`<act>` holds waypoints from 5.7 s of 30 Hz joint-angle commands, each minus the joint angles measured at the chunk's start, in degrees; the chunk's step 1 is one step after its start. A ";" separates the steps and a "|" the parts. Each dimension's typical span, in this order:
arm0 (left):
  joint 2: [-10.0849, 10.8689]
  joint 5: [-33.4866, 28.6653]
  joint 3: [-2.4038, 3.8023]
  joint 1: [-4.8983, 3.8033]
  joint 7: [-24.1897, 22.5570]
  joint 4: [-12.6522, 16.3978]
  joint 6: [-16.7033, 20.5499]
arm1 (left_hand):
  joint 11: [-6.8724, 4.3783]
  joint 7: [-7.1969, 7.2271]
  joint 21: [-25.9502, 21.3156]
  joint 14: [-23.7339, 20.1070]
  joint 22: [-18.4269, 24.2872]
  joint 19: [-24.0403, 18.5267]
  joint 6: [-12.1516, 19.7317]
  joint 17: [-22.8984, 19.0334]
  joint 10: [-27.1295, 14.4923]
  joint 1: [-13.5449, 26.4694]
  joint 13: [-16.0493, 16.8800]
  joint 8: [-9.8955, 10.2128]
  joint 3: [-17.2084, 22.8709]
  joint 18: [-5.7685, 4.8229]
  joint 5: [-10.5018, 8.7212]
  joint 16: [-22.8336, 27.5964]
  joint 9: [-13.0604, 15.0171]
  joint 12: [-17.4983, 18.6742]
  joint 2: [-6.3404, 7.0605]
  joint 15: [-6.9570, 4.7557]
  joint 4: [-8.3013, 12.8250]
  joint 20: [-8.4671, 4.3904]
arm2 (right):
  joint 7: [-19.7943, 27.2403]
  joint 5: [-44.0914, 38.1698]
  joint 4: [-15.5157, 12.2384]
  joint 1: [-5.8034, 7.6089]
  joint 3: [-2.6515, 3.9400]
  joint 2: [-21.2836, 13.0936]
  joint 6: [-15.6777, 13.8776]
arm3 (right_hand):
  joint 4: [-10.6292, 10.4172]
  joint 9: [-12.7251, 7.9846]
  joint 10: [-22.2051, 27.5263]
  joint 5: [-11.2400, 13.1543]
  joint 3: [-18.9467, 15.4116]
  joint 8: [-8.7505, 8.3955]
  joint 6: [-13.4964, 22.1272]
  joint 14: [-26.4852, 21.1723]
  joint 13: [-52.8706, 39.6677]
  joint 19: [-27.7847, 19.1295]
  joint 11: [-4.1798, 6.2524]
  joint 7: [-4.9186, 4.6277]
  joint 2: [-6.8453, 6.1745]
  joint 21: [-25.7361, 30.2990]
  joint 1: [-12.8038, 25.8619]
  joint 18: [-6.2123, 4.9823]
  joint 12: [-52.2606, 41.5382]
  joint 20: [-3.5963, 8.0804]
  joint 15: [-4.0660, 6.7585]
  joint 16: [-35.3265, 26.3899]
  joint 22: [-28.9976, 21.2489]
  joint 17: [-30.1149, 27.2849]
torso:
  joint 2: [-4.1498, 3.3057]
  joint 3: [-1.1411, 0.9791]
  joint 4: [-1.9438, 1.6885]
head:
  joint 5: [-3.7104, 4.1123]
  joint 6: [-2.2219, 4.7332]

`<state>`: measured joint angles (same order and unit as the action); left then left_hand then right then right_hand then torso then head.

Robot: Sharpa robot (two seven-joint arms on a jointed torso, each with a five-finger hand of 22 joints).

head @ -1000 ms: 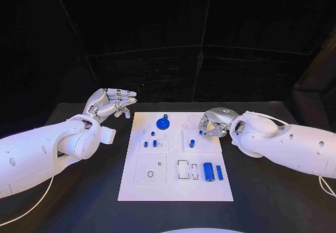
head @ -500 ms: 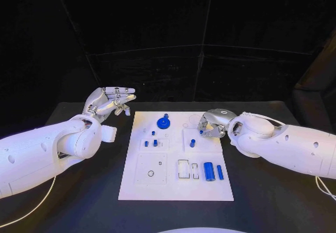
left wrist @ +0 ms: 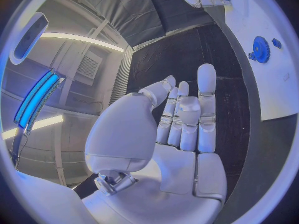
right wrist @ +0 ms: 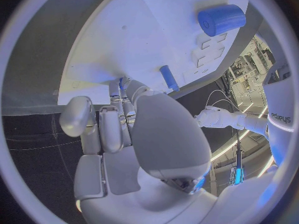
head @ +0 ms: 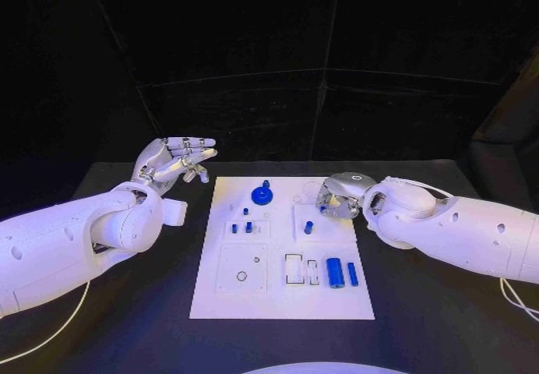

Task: Assemble the parts on the task board

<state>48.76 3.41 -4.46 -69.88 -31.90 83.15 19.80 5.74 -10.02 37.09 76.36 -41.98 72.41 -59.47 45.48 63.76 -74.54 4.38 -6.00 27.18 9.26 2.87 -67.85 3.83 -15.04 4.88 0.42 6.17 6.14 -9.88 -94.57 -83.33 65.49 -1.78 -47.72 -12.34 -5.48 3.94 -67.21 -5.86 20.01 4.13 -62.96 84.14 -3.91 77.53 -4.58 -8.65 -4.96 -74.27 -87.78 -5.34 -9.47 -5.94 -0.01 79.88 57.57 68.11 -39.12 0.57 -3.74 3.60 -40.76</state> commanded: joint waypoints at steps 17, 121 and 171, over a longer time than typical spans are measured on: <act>0.09 -0.53 0.05 -0.06 -0.22 0.38 -0.64 | -0.24 0.12 -0.34 -0.35 0.23 -0.33 -0.30 -0.21 -0.49 -0.60 0.04 -0.12 -0.27 1.19 -0.07 0.24 0.14 -0.41 -0.81 0.06 0.32 -0.10 | -1.60 -2.25 -1.18 -0.31 -0.18 0.04 -4.31 | 3.80 0.18 -2.56 0.04 7.09 0.09 -2.27 2.21 -0.18 1.17 0.53 0.30 -1.17 -1.42 1.33 -0.32 -0.05 0.58 0.72 0.77 2.00 0.50 | 0.14 -0.02 -0.01 | 0.35 -0.37; -2.04 -0.54 0.07 -0.09 0.77 -0.45 -1.04 | -0.01 -0.17 -0.84 -0.64 0.64 -0.20 0.19 -0.93 -1.20 -0.43 0.03 0.00 -0.94 1.17 -0.06 0.38 0.04 -0.73 -0.81 0.22 0.34 0.03 | 2.43 -2.45 -8.51 -8.68 -0.21 10.50 -7.95 | 6.01 0.10 -2.84 -0.72 10.01 -0.20 -2.67 2.18 -0.23 1.72 0.52 0.29 -2.33 -2.58 5.23 -0.03 0.38 0.60 0.69 0.97 3.85 0.32 | 0.03 0.11 0.04 | -7.99 -3.89; -2.23 -0.54 0.07 -0.08 0.76 -1.25 -0.99 | -0.02 -0.16 -0.91 -0.63 0.70 -0.16 0.14 -0.93 -1.24 -0.63 0.04 -0.06 -0.92 1.18 -0.07 0.32 0.06 -0.84 -0.95 0.21 0.45 0.02 | 1.88 -4.12 -9.76 -8.76 -0.20 9.51 -10.22 | 6.21 0.14 -3.01 -1.04 10.00 -0.12 -2.84 2.20 -0.27 1.67 0.57 0.34 -2.36 -2.60 5.64 -0.04 0.34 0.65 0.73 1.07 3.88 0.49 | 0.07 0.11 0.01 | -8.15 -4.63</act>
<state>46.59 2.99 -4.45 -69.87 -30.83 81.88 19.24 5.73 -10.01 36.40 76.17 -41.35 72.41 -59.47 44.55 62.95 -75.00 4.36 -6.00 26.42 9.70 2.87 -67.63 3.90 -15.53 4.42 0.62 6.33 6.14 -7.61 -97.87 -92.91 56.68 -1.99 -38.19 -22.53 0.63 4.01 -69.81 -6.53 29.97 3.93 -65.51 84.15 -4.13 79.04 -4.00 -8.22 -7.30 -76.71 -82.53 -5.34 -9.30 -5.42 0.42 80.65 61.44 68.55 -39.05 0.64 -3.74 -4.55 -45.37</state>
